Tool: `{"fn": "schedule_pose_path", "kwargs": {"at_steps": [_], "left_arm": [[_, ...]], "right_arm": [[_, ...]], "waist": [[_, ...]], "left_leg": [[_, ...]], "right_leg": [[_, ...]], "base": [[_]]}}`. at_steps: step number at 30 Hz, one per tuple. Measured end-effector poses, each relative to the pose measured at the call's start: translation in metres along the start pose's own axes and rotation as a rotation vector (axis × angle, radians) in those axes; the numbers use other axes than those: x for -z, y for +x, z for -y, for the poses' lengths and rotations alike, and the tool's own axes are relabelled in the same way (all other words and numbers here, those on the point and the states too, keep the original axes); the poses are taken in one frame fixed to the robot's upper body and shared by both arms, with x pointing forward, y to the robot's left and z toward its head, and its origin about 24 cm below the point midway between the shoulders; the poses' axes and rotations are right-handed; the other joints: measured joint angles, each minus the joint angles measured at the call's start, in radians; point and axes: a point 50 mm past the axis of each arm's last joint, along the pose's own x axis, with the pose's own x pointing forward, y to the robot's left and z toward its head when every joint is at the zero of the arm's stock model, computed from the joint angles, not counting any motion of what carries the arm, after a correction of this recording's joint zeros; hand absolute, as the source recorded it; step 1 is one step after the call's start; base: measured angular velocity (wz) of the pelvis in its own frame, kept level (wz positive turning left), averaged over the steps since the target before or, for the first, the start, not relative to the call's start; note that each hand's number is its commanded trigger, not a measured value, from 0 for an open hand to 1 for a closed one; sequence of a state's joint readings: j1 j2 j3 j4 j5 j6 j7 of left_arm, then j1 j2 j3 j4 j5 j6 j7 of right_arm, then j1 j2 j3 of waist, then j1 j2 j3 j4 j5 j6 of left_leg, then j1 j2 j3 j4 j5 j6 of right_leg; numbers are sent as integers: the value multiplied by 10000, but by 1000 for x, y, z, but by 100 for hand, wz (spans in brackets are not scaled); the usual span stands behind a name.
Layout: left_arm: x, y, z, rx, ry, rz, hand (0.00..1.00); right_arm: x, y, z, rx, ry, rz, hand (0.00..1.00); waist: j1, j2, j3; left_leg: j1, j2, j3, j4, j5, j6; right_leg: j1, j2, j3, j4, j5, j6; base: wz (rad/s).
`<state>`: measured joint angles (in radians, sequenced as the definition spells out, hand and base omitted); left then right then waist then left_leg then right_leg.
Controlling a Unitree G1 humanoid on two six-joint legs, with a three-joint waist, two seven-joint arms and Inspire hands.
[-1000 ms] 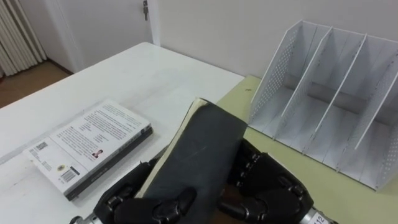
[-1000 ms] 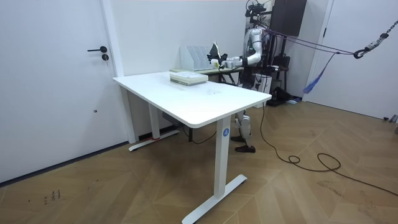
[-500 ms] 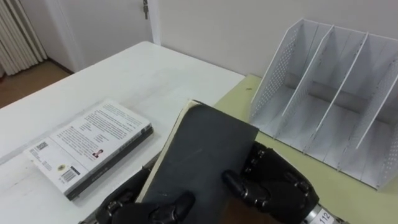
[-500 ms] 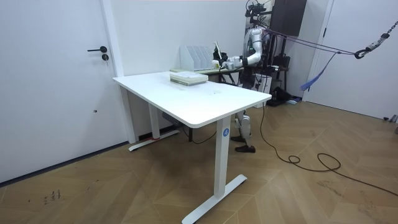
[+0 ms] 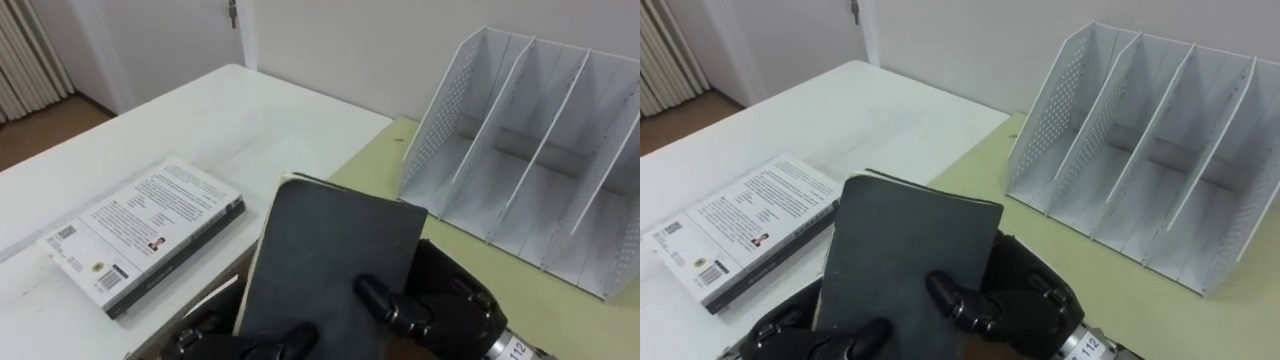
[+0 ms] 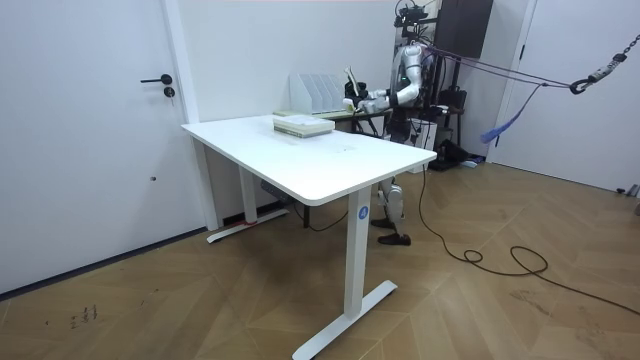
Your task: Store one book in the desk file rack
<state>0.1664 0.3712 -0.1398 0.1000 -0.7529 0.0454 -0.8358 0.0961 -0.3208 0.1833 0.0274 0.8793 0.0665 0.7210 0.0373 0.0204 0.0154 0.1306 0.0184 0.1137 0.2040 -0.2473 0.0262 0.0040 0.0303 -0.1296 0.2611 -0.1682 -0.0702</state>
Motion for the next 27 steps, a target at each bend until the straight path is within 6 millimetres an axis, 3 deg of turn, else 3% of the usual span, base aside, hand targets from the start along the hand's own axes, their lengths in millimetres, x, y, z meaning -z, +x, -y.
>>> {"fn": "schedule_pose_path", "kwargs": {"at_steps": [3,4,5,12,24,27], "left_arm": [[1,0,0,21,-13,-20,100],[1,0,0,36,-34,-25,60],[1,0,0,44,-28,-30,0],[4,-1,-2,-252,-58,-197,0],[43,-21,-20,-2279,618,-2913,0],[62,-29,-24,-2988,408,-3653,0]], "right_arm": [[0,1,0,-35,11,16,100],[0,1,-1,-47,13,21,100],[0,1,-1,-52,12,21,100],[-1,2,-1,-13,-114,-32,100],[-26,5,4,1208,-1493,379,100],[-33,6,5,1604,-1739,640,100]], "waist": [[1,-8,5],[4,-12,8],[0,-13,8],[-37,7,3],[-255,52,3],[-353,112,-40]], "left_leg": [[8,3,57,1,0,0],[7,2,74,1,0,0],[-7,0,87,1,0,0],[63,32,119,-17,-7,-11],[261,21,185,-57,-7,-11],[263,22,201,-104,-8,-11]], "right_leg": [[-19,2,40,104,-1,-1],[-42,2,52,113,-2,-2],[-69,0,55,111,-3,-1],[15,51,103,-16,3,-11],[96,86,258,-21,6,-1],[104,102,325,3,1,5]], "base": [[-4],[-5],[-4],[-1],[-2],[-9]]}}
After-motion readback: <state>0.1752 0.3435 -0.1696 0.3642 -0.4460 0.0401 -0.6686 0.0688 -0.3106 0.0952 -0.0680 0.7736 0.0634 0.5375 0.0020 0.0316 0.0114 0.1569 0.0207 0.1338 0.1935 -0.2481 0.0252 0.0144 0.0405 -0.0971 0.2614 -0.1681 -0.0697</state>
